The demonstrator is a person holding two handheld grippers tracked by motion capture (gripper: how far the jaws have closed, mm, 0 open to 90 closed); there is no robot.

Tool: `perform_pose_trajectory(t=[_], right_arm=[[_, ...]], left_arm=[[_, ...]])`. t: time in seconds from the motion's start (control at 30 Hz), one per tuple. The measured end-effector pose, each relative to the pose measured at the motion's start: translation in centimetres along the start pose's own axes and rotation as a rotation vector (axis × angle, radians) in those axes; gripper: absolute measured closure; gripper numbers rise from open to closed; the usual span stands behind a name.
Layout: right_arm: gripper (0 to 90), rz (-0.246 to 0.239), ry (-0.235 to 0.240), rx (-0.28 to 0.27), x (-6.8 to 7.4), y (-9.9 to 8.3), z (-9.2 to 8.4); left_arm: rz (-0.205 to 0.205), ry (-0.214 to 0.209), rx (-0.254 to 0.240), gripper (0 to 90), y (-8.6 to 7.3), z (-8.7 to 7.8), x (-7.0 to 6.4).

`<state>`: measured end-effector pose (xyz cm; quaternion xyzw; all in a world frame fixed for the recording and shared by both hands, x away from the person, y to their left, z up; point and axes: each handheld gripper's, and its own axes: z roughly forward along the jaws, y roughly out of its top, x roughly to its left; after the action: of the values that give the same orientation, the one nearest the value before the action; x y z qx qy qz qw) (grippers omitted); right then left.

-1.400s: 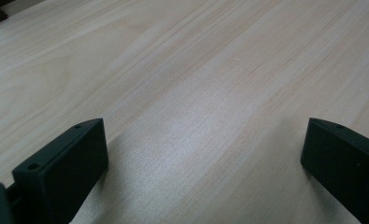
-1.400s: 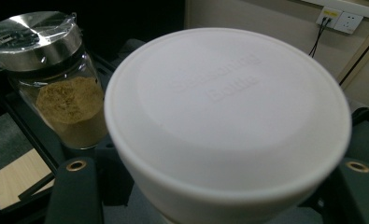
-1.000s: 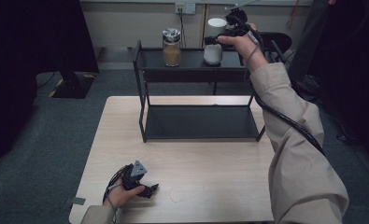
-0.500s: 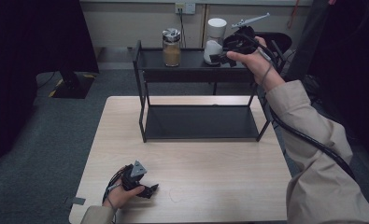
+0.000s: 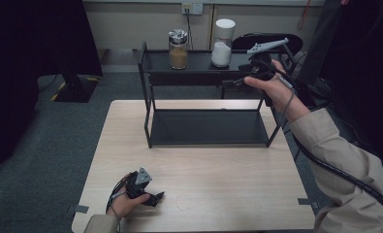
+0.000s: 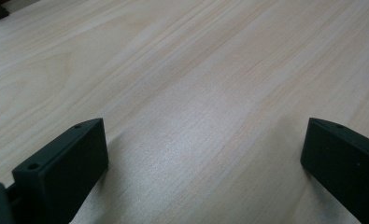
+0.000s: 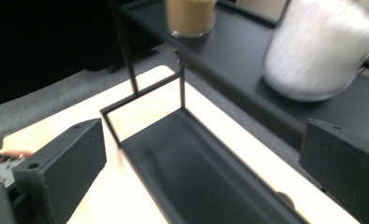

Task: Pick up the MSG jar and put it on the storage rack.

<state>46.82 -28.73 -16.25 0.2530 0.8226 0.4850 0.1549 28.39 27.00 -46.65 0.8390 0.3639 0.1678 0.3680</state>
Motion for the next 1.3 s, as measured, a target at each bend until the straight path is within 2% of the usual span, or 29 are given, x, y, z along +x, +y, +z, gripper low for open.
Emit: perform_pose_trajectory(t=[0.27,0.37,0.5,0.67,1.0,1.1,1.2,1.3], right_arm=[[0.0,0.010,0.052,-0.002,0.9,-3.2,-0.5],[0.0,0.014,0.060,0.011,1.2,-4.3,-0.5],[0.0,0.042,0.073,0.003,1.3,-6.2,-0.5],[0.0,0.053,0.087,0.002,1.4,-8.1,-0.2],[0.0,0.060,0.095,0.011,1.9,-11.5,0.1],[0.0,0.046,0.085,0.015,2.2,-12.3,0.1],[0.0,0.058,0.080,0.011,2.4,-13.3,0.1],[0.0,0.042,0.076,0.025,2.8,-14.0,0.1]], left_arm=[[0.000,0.000,0.000,0.0,0.0,0.0,0.0],[0.000,0.000,0.000,0.0,0.0,0.0,0.0],[0.000,0.000,0.000,0.0,0.0,0.0,0.0],[0.000,0.000,0.000,0.0,0.0,0.0,0.0],[0.001,0.000,0.000,0.0,0.0,0.0,0.0],[0.004,0.000,0.003,0.0,0.0,0.0,0.0],[0.005,0.000,0.003,0.0,0.0,0.0,0.0],[0.005,0.000,0.003,0.0,0.0,0.0,0.0]])
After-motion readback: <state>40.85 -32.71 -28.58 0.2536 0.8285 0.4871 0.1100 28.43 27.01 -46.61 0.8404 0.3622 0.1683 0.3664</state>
